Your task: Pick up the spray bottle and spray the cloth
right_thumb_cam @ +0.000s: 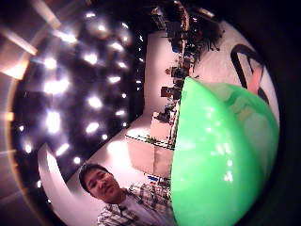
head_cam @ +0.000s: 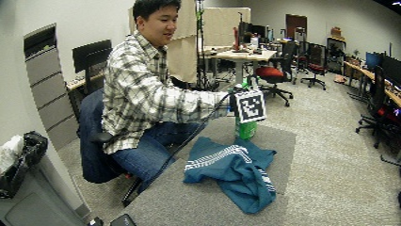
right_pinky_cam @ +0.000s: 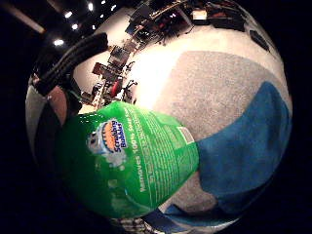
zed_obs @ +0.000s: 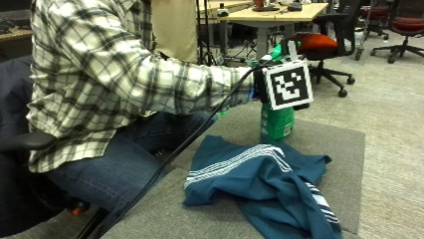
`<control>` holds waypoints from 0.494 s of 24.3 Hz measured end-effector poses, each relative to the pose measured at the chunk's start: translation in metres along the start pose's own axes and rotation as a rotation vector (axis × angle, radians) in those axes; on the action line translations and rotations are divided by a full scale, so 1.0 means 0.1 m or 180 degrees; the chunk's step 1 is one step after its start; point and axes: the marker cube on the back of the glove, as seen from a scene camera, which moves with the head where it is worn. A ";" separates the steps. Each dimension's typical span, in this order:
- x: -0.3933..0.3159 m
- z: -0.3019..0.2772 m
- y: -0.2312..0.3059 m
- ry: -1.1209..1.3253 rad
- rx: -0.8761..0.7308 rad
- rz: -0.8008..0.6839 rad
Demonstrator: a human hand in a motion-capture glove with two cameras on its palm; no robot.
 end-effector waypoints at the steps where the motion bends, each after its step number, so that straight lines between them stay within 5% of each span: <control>1: 0.01 0.01 0.00 0.0010 -0.0006 -0.0006; 12: 0.02 0.04 0.03 -0.0071 -0.0236 -0.0053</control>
